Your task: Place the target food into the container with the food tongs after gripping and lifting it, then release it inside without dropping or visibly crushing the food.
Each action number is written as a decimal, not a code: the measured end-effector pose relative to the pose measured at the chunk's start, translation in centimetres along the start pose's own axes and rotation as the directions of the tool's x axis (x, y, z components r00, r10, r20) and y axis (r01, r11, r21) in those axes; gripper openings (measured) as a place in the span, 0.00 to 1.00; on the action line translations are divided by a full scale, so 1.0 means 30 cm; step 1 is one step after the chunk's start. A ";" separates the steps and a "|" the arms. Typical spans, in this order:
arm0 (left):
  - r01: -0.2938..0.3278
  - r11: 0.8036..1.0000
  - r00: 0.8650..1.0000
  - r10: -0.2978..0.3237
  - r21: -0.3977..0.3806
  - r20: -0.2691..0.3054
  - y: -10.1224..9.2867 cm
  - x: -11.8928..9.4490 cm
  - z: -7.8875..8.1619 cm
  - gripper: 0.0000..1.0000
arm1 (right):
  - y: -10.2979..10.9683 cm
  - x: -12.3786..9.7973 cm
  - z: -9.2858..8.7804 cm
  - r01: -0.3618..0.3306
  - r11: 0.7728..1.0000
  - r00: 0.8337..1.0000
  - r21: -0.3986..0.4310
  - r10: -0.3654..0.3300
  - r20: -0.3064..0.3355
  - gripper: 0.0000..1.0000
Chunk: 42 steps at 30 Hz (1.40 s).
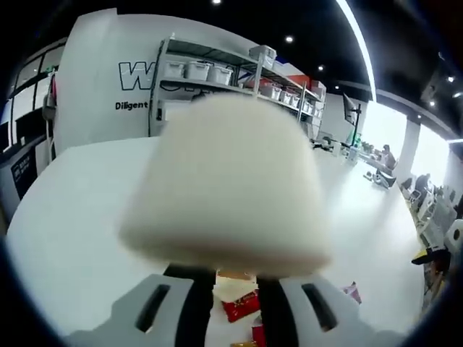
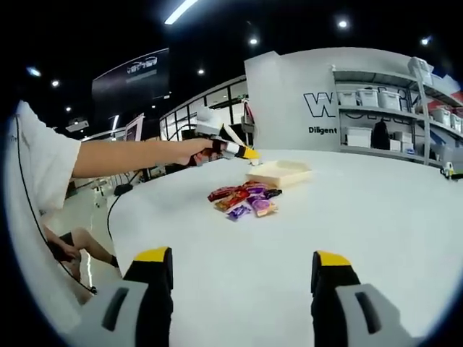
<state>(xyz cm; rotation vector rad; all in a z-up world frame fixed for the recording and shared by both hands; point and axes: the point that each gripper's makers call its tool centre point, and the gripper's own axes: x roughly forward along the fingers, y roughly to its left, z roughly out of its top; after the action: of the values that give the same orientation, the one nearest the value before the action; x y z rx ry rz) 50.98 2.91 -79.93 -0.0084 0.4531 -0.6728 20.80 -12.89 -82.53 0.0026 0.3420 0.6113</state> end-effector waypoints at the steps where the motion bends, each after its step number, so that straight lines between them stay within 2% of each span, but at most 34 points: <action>1: 0.003 1.000 1.000 -0.003 -0.018 0.001 0.004 0.013 0.001 0.20 | -0.005 0.003 -0.001 0.004 1.000 1.000 -0.004 -0.004 -0.003 0.77; 3: 0.013 0.999 1.000 -0.013 -0.031 0.000 0.001 0.028 0.004 0.20 | -0.012 0.007 0.000 0.011 1.000 1.000 -0.009 -0.011 -0.006 0.77; 4: -0.010 1.000 1.000 0.010 0.020 -0.003 0.014 0.039 0.006 0.20 | -0.019 0.009 0.003 0.015 1.000 1.000 -0.010 -0.015 -0.004 0.78; 5: -0.010 0.999 1.000 0.010 0.034 -0.010 0.015 0.050 0.002 0.20 | -0.023 0.011 0.005 0.017 1.000 1.000 -0.008 -0.017 -0.005 0.78; 8: -0.001 1.000 1.000 0.000 -0.029 -0.018 0.033 0.082 -0.007 0.20 | -0.024 0.015 0.017 0.013 1.000 1.000 0.002 -0.013 0.003 0.78; 20: -0.044 0.999 0.997 0.045 0.028 -0.055 0.083 0.171 -0.033 0.20 | -0.054 -0.006 0.031 0.041 0.999 0.999 -0.009 -0.041 -0.003 0.78; 27: -0.078 0.997 0.995 0.079 0.009 -0.056 0.129 0.204 -0.055 0.20 | -0.076 -0.022 0.025 0.065 0.998 0.998 -0.009 -0.065 -0.011 0.77; 28: -0.079 0.997 0.996 0.078 -0.004 -0.036 0.134 0.208 -0.042 0.20 | -0.082 -0.024 0.020 0.072 0.997 0.997 -0.010 -0.072 -0.019 0.77; 30: -0.093 0.996 0.995 0.093 -0.012 -0.035 0.149 0.218 -0.036 0.20 | -0.087 -0.027 0.017 0.078 0.997 0.997 -0.015 -0.078 -0.024 0.77; 33: -0.123 0.992 0.992 0.123 0.022 -0.025 0.167 0.234 -0.020 0.22 | -0.092 -0.030 0.019 0.083 0.996 0.996 -0.012 -0.084 -0.024 0.77; 39: -0.118 0.993 0.993 0.118 -0.005 0.014 0.168 0.243 0.016 0.25 | -0.095 -0.034 0.020 0.093 0.996 0.995 -0.012 -0.094 -0.028 0.76; 42: -0.130 0.991 0.991 0.129 0.034 0.018 0.172 0.239 0.023 0.24 | -0.094 -0.037 0.019 0.094 0.995 0.995 -0.016 -0.095 -0.033 0.76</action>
<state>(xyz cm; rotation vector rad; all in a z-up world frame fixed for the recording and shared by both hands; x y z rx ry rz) 59.28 2.57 -82.98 0.0486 0.4227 -0.5527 21.72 -15.77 -81.95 -0.0378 0.3684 0.5207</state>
